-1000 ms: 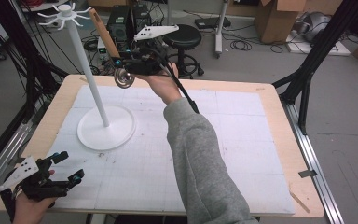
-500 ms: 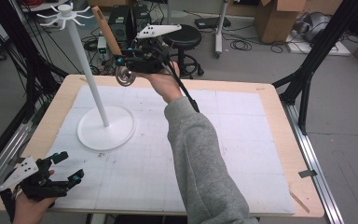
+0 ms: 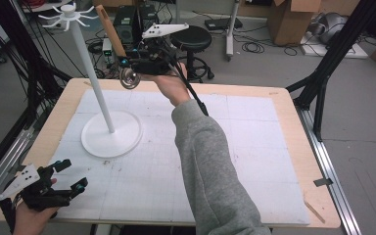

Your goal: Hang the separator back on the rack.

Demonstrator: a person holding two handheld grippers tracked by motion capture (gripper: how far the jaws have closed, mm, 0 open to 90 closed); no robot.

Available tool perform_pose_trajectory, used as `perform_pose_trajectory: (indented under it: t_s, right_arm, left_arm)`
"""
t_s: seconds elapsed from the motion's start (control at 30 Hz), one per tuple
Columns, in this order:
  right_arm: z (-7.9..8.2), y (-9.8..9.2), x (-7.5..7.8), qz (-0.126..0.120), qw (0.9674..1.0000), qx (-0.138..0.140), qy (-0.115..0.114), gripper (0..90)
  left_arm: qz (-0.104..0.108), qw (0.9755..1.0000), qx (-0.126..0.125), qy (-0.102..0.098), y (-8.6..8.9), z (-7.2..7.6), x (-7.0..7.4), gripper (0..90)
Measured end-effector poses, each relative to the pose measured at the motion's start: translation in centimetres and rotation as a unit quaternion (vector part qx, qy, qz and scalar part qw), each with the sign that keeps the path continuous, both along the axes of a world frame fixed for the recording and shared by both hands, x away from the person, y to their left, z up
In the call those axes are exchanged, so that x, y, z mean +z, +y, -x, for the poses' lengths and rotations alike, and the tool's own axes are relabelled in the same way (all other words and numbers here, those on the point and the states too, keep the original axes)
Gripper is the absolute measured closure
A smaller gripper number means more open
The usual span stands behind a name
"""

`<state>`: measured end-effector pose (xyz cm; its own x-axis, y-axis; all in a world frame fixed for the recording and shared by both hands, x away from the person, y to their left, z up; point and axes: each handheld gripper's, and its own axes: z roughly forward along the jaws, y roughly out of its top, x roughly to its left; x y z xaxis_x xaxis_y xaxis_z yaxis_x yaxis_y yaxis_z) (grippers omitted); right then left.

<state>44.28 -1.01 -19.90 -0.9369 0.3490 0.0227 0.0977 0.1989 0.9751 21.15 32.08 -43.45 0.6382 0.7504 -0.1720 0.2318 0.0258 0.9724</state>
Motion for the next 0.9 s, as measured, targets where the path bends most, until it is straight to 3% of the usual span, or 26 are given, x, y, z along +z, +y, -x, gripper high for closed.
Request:
perform_pose_trajectory:
  t_s: [0.9]
  right_arm:
    - [0.22, 0.95, -0.3, 0.009, 0.9995, 0.028, 0.007, 70.0]
  left_arm:
    - [0.0, 1.0, 0.002, 0.001, 0.15, 0.0, -0.1, 2.6]
